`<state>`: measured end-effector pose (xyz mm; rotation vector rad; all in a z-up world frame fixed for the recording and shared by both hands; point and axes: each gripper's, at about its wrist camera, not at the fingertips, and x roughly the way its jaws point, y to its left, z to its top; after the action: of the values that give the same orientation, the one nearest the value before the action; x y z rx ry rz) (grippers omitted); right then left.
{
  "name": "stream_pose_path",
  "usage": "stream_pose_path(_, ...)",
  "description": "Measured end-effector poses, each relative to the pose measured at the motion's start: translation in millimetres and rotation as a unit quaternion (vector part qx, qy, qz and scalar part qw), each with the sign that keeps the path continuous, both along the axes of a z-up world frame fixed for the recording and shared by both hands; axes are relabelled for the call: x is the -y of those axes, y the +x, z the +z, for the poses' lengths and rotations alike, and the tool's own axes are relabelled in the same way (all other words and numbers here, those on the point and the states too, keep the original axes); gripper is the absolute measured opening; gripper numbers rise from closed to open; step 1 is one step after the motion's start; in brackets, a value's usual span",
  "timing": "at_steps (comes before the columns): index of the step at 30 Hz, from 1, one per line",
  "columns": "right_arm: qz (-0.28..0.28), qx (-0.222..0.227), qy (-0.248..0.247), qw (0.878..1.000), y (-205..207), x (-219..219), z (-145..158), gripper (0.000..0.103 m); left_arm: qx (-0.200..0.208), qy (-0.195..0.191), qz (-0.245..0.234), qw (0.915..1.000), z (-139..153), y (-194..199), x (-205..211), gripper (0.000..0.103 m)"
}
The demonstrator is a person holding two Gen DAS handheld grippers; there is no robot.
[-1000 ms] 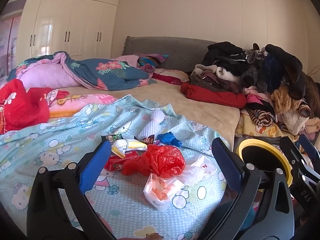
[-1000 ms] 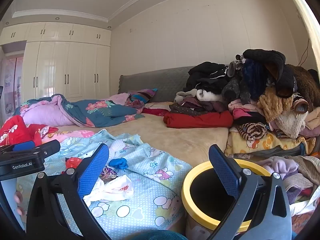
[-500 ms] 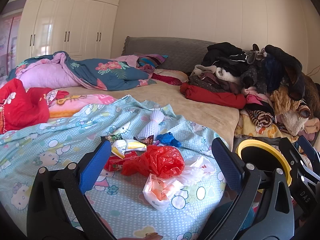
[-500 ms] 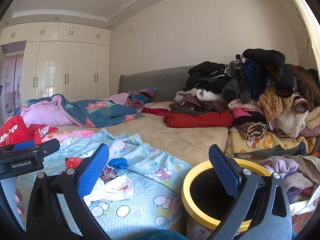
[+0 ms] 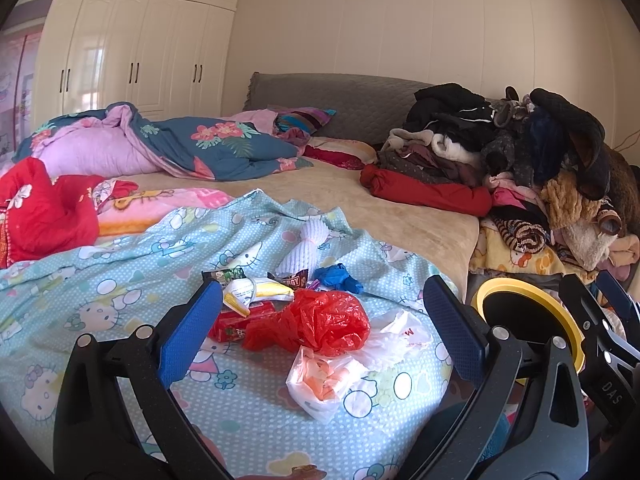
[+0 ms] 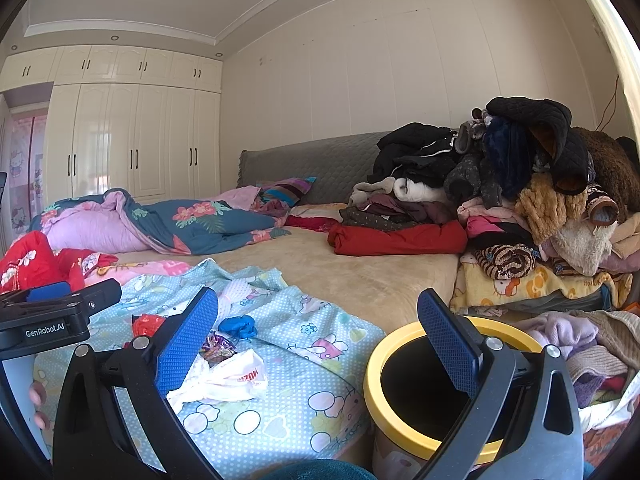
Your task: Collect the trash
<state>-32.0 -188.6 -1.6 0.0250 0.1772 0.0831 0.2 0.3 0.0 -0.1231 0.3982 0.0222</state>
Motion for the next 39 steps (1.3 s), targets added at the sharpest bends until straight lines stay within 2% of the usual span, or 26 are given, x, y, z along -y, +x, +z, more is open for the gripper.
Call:
stream_pose_path(25,0.003,-0.001,0.000,1.000,0.6,0.4,-1.7,0.097,-0.003,-0.001,-0.002,1.0000,0.0,0.4,-0.3,0.092)
stream_pose_path(31,0.021,-0.011,-0.004,1.000,6.8,-14.2,-1.2,0.097,-0.002,-0.007,0.006,1.0000,5.2,3.0,-11.4,0.092)
stream_pose_path(39,0.081,-0.036,-0.014,0.996,15.7,-40.5,-7.6,0.097,-0.009,-0.035,0.032,0.9988,-5.5,8.7,-42.1,0.092)
